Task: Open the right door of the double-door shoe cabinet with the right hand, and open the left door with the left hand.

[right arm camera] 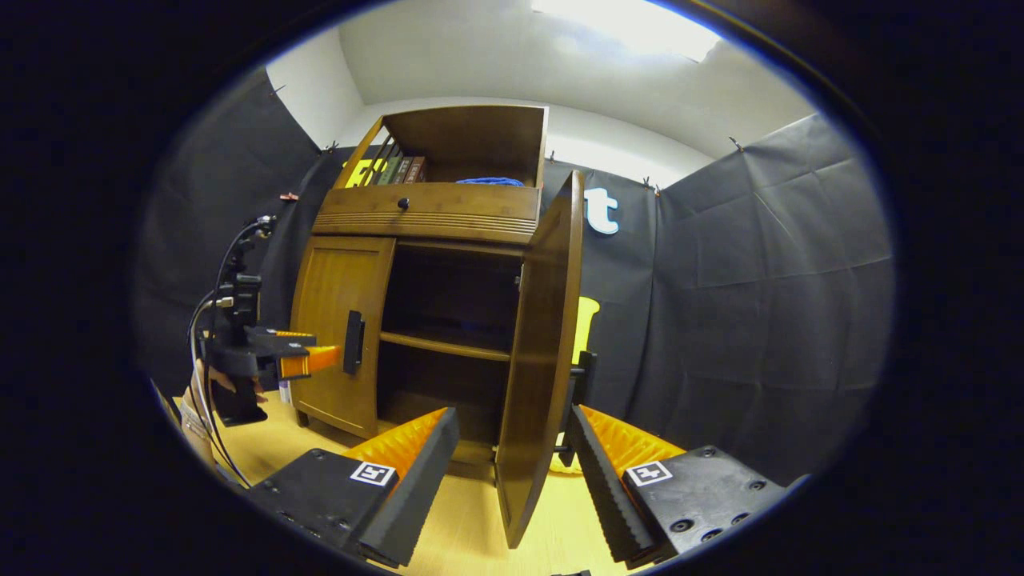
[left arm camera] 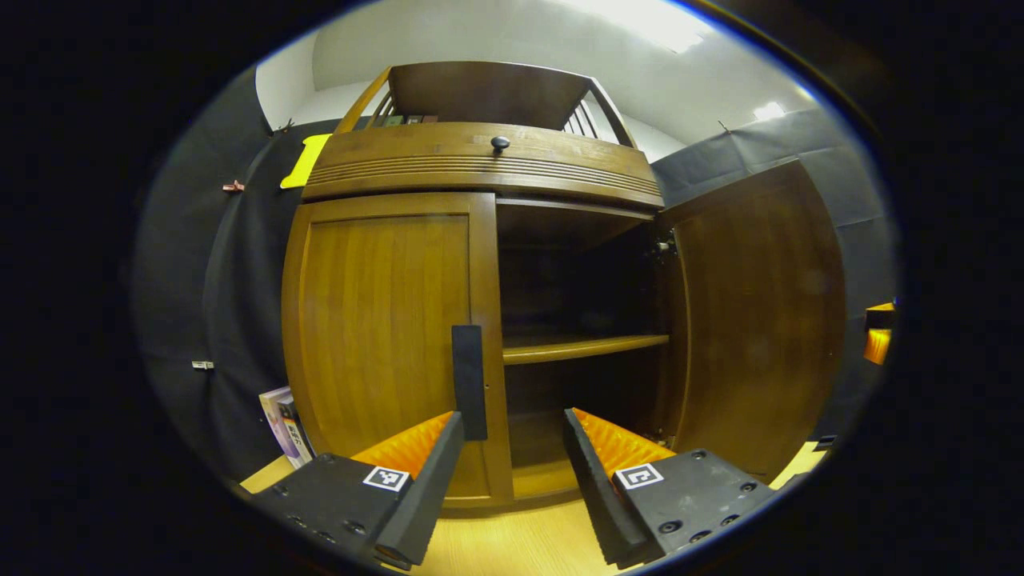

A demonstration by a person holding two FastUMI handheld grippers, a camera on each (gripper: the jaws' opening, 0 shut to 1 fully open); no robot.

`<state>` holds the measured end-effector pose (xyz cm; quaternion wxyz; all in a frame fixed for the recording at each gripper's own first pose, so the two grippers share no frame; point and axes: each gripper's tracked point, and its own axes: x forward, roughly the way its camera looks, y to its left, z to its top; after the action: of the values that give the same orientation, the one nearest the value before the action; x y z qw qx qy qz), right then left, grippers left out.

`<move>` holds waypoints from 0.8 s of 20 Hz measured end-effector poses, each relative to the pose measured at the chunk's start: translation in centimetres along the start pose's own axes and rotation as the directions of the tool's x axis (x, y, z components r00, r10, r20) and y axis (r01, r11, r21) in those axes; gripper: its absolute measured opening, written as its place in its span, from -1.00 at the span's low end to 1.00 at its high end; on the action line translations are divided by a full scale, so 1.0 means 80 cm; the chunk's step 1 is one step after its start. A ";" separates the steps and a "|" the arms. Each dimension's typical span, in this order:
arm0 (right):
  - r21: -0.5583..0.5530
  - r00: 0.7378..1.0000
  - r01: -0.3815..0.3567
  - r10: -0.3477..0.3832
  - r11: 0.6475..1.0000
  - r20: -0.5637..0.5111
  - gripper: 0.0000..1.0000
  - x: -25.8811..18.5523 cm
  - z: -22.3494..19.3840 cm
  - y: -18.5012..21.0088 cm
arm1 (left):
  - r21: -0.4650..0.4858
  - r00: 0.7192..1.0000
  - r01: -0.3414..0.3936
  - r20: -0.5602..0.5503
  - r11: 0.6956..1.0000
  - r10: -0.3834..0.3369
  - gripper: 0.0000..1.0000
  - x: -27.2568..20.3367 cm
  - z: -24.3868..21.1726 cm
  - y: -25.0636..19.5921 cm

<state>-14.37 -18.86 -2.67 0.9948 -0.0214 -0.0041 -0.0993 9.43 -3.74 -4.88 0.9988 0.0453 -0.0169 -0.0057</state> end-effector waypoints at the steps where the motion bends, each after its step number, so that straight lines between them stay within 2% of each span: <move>1: 0.003 1.000 0.002 -0.002 1.000 -0.011 0.75 0.005 -0.004 -0.003 | 0.019 1.000 -0.020 0.011 1.000 0.020 0.58 0.012 -0.001 0.008; 3: 0.022 1.000 0.009 -0.008 1.000 -0.022 0.78 0.008 -0.010 -0.007 | 0.037 0.999 -0.042 0.025 0.998 0.041 0.58 0.036 -0.004 0.018; 5: 0.027 0.999 0.046 -0.046 0.999 -0.021 0.78 0.014 -0.019 -0.024 | 0.023 0.997 -0.069 0.028 0.997 0.069 0.51 0.057 -0.011 0.024; 8: 0.036 0.997 0.077 -0.076 0.996 -0.028 0.82 0.021 -0.035 -0.037 | -0.004 0.998 -0.060 0.009 0.998 0.060 0.51 0.094 -0.025 0.026; 10: 0.038 0.997 0.075 -0.074 0.996 -0.018 0.79 0.025 -0.042 -0.040 | -0.004 0.996 -0.087 0.003 0.996 0.087 0.44 0.111 -0.031 0.036; 12: 0.041 0.996 0.087 -0.086 0.995 -0.012 0.82 0.030 -0.050 -0.048 | -0.011 0.995 -0.101 0.006 0.995 0.101 0.27 0.124 -0.039 0.044; 16: 0.030 0.992 0.124 -0.123 0.992 -0.016 0.82 0.041 -0.064 -0.060 | 0.010 0.996 -0.089 -0.008 0.996 0.089 0.18 0.140 -0.048 0.040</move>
<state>-12.09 -24.41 -7.52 0.9870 -0.0049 0.0003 -0.1606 20.78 -0.38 -8.01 0.9979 0.0492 -0.0146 0.0391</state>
